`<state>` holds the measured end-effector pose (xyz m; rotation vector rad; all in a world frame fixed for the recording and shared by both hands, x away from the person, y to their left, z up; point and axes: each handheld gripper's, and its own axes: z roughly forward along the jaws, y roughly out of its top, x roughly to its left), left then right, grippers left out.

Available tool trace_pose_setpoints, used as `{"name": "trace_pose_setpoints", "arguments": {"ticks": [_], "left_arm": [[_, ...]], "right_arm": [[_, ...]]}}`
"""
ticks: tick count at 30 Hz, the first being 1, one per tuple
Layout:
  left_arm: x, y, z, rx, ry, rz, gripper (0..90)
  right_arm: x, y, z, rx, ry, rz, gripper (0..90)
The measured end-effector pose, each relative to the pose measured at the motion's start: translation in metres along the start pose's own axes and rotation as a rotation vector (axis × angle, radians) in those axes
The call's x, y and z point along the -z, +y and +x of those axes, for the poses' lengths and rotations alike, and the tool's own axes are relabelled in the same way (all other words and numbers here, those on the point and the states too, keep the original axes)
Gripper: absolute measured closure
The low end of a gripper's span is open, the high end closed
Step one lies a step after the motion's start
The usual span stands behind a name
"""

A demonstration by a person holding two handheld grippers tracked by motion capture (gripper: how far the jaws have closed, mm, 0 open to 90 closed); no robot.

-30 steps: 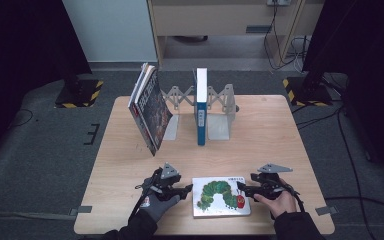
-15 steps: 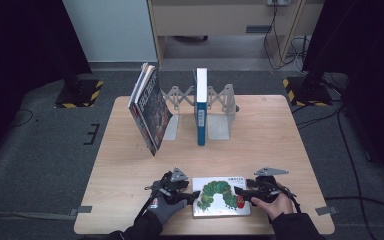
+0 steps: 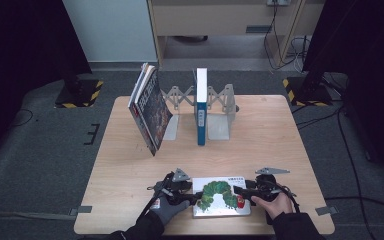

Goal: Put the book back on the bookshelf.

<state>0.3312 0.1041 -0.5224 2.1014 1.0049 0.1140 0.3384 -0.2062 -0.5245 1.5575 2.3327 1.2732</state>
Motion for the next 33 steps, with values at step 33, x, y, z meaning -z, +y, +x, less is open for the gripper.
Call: {"name": "trace_pose_setpoints", "arguments": {"ticks": [33], "left_arm": [[0.002,0.001,0.008,0.05,-0.027,-0.034,31.9]], "right_arm": [[0.018,0.017,0.01,-0.103,0.127,-0.246,40.4]]}}
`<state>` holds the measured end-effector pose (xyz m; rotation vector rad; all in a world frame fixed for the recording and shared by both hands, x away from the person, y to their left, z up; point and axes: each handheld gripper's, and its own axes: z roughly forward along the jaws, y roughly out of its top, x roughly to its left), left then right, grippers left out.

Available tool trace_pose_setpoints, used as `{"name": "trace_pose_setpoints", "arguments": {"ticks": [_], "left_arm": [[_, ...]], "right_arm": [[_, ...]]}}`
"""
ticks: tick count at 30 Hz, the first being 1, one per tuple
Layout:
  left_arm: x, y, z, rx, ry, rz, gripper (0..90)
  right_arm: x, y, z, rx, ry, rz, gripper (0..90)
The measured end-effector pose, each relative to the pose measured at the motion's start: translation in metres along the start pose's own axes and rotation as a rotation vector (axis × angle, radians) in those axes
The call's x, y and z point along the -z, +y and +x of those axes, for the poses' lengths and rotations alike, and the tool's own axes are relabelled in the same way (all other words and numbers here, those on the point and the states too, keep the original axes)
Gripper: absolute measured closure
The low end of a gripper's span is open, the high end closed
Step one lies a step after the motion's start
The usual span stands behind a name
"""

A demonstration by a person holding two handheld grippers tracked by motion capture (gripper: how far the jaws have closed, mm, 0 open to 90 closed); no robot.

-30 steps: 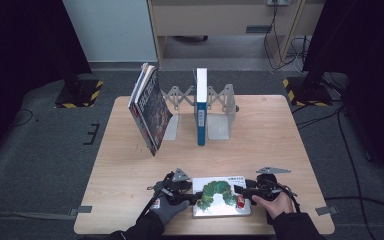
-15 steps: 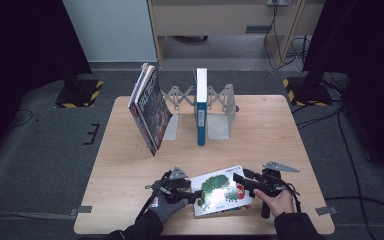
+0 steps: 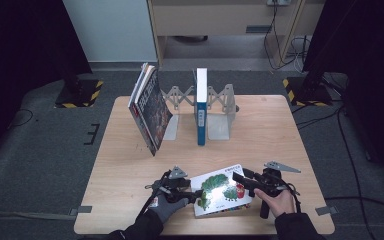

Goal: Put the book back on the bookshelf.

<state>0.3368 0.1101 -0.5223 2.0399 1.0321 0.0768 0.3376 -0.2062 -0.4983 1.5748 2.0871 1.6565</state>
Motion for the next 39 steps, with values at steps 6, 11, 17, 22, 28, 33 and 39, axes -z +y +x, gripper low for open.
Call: {"name": "trace_pose_setpoints", "arguments": {"ticks": [6,11,17,22,28,33,39], "left_arm": [[0.0,0.0,0.0,-0.001,-0.001,-0.001,31.5],[-0.001,0.001,0.001,0.001,-0.001,0.003,30.2],[-0.001,0.001,0.001,0.0,0.002,0.004,29.6],[-0.001,0.002,0.001,-0.003,0.003,0.004,29.7],[0.001,0.003,0.003,0.007,0.004,0.0,30.7],[0.004,0.004,0.005,0.02,-0.005,-0.008,30.9],[0.009,0.006,0.005,0.035,-0.025,-0.032,30.7]], "right_arm": [[-0.008,-0.002,0.005,0.043,0.016,0.105,43.0],[-0.012,-0.001,-0.001,0.047,0.016,0.151,49.2],[-0.018,0.0,-0.006,0.037,0.029,0.201,56.1],[-0.016,0.002,-0.007,0.028,0.047,0.194,61.0],[-0.013,0.007,-0.005,0.037,0.079,0.161,69.9],[-0.01,0.012,-0.002,0.02,0.112,0.138,76.4],[-0.008,0.015,0.002,0.03,0.143,0.12,80.4]]}}
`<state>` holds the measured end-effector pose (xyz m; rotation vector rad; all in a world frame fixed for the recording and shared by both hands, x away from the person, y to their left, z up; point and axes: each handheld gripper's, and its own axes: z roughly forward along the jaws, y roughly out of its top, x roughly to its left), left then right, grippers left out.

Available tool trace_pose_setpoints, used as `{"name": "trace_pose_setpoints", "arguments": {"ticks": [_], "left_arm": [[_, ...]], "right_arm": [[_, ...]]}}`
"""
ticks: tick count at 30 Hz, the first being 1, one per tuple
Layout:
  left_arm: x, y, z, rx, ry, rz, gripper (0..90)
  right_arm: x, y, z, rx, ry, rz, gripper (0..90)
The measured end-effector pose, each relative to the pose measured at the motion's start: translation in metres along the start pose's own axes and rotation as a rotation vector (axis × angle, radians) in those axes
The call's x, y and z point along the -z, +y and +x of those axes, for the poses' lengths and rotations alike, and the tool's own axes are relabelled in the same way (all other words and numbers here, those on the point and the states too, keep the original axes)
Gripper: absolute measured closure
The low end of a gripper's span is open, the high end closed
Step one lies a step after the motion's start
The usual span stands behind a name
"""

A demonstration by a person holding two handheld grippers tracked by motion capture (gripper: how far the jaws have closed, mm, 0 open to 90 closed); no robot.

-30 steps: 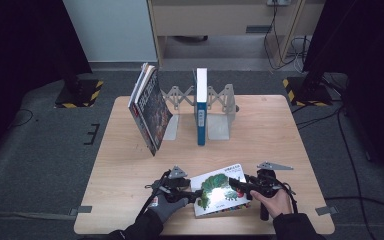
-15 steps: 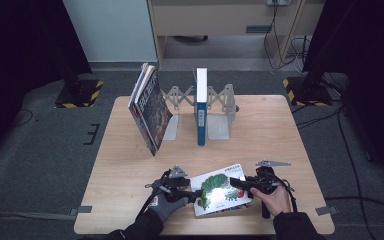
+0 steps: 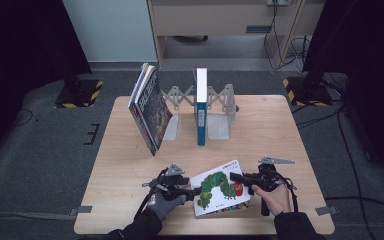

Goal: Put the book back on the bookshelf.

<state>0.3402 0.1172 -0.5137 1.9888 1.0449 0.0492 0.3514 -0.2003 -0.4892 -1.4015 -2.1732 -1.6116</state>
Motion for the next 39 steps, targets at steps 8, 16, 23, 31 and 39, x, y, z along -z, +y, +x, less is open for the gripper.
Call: {"name": "trace_pose_setpoints", "arguments": {"ticks": [8,16,23,31,39], "left_arm": [[0.001,-0.001,-0.001,0.003,-0.01,0.001,30.0],[-0.001,-0.001,0.0,0.004,-0.024,-0.006,27.8],[-0.007,-0.003,0.005,0.029,-0.073,-0.012,21.2],[-0.02,-0.006,0.007,0.062,-0.154,-0.02,12.1],[-0.024,-0.007,0.005,0.054,-0.15,-0.016,10.2]], "right_arm": [[0.005,0.004,0.005,0.031,0.032,-0.024,83.3],[0.012,0.008,0.01,0.089,0.072,-0.069,84.8],[0.014,0.008,0.009,0.1,0.083,-0.078,85.0],[0.015,0.007,0.008,0.108,0.073,-0.077,85.0],[0.014,0.005,0.004,0.11,0.037,-0.067,83.0]]}}
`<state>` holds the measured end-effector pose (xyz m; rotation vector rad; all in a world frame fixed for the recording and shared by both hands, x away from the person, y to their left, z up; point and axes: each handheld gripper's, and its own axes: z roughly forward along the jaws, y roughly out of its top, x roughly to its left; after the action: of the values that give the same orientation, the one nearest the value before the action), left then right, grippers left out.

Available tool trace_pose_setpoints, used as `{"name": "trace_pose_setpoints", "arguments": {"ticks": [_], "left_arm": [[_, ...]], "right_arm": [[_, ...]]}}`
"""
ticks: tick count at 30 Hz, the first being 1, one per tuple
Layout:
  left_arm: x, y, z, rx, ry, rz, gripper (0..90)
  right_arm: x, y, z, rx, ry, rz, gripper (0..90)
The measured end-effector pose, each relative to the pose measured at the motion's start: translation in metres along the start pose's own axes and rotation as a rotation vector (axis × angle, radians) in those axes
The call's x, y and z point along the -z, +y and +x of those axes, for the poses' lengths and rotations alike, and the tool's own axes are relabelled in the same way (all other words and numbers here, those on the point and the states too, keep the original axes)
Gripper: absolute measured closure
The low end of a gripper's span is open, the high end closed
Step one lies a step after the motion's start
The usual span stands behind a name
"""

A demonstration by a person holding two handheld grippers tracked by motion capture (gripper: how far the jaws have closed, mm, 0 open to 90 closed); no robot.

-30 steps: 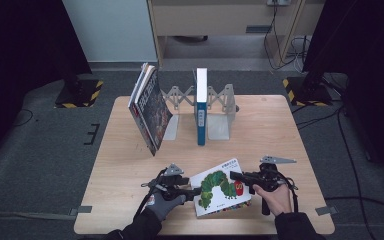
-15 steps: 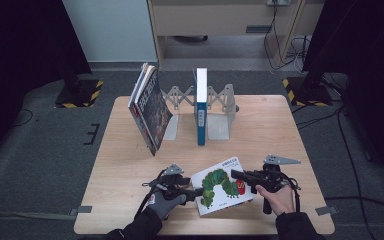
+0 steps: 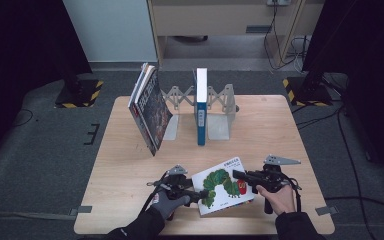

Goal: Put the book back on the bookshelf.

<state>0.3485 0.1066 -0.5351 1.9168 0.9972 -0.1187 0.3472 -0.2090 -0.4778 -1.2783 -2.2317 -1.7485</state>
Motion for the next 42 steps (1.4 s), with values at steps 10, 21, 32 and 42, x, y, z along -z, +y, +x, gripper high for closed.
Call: {"name": "trace_pose_setpoints", "arguments": {"ticks": [10,21,32,42], "left_arm": [[-0.002,-0.003,-0.001,-0.031,0.015,-0.024,16.6],[-0.002,-0.002,0.002,0.013,-0.012,-0.029,29.0],[-0.003,0.001,-0.005,0.009,-0.017,-0.011,30.0],[0.003,0.009,-0.018,-0.022,-0.06,-0.031,45.4]], "right_arm": [[-0.007,-0.007,-0.004,0.057,-0.187,0.084,62.3],[-0.014,-0.015,-0.01,0.055,-0.25,0.149,53.1],[-0.018,-0.017,-0.011,0.043,-0.222,0.16,51.9],[-0.017,-0.014,-0.011,0.065,-0.176,0.096,47.8]]}}
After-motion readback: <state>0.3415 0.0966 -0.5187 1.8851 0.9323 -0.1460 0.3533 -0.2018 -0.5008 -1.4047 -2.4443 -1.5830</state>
